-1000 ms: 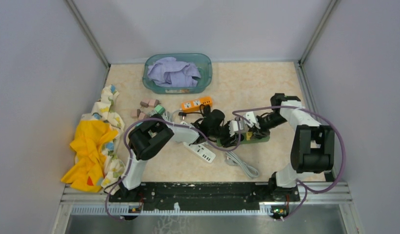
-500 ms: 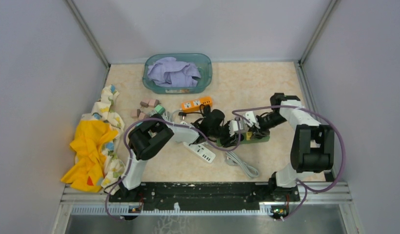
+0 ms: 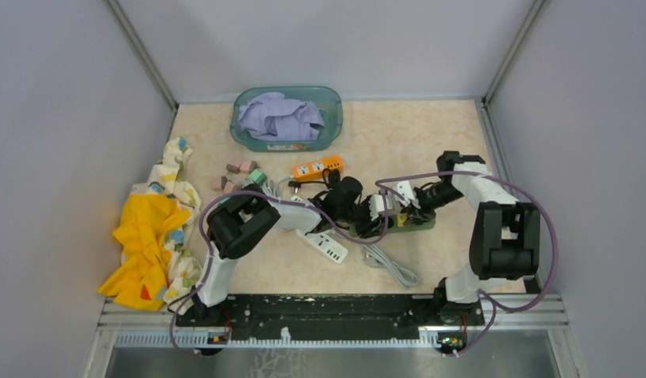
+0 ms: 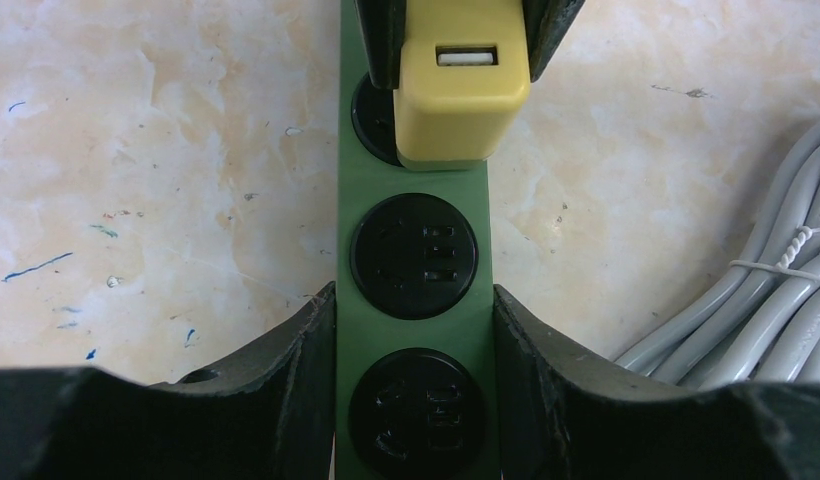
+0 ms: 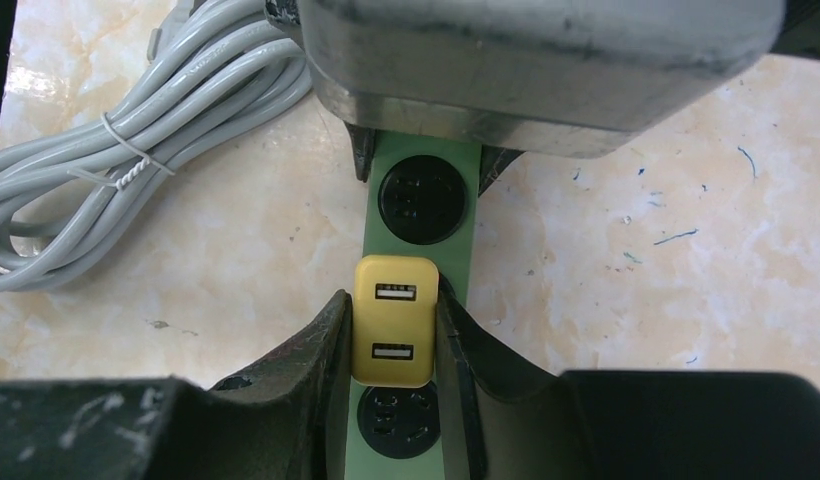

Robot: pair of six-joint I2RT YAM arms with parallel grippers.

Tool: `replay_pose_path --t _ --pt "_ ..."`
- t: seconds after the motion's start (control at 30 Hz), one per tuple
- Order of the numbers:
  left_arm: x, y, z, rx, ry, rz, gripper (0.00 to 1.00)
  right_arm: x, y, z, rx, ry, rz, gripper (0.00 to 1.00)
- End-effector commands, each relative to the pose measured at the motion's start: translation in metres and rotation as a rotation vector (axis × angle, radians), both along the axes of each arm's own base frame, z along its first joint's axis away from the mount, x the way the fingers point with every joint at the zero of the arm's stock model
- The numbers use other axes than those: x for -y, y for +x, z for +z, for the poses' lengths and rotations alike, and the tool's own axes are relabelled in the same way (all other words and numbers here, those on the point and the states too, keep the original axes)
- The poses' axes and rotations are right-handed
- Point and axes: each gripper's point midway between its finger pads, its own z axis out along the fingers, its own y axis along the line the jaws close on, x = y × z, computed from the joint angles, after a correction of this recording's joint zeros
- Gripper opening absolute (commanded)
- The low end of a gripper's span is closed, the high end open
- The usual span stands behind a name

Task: Pull the plug off the socket
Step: Remove the plug from the socket.

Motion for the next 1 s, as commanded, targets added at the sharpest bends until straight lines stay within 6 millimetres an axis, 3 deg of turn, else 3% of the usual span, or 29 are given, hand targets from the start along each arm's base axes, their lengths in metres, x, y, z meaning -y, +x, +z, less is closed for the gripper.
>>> replay_pose_path --t 0.0,0.13,0.23,0.37,0.57,0.63,0.73,0.83,0.97 --pt "-0.023 -0.009 -0.043 -0.075 0.135 0.033 0.0 -0.062 -0.022 0.052 -0.044 0.292 0.044 0.0" --pt "-0.024 -0.009 -0.044 -0.079 0.139 0.037 0.0 -0.057 -0.012 0.05 -0.059 0.275 -0.028 0.0" --pt "-0.025 -0.01 -0.045 -0.08 0.143 0.038 0.0 -0.041 -0.004 0.045 -0.066 0.274 -0.084 0.0" --pt "-0.026 -0.009 -0.046 -0.08 0.148 0.042 0.0 -0.032 -0.012 0.031 -0.079 0.246 -0.073 0.0" --pt "-0.023 -0.007 -0.044 -0.076 0.142 0.039 0.0 -0.06 -0.038 0.022 -0.108 0.232 0.086 0.0" --pt "-0.022 -0.006 -0.044 -0.077 0.142 0.04 0.0 -0.075 -0.033 0.032 -0.111 0.289 0.056 0.0" --pt "-0.022 -0.007 -0.046 -0.082 0.144 0.039 0.0 -0.082 -0.015 0.05 -0.105 0.335 -0.046 0.0" --pt "-0.024 -0.007 -0.048 -0.081 0.15 0.043 0.0 -0.069 0.006 0.054 -0.046 0.346 -0.146 0.0" --pt "-0.027 -0.008 -0.05 -0.079 0.155 0.045 0.0 -0.027 0.011 0.038 -0.025 0.288 -0.21 0.0"
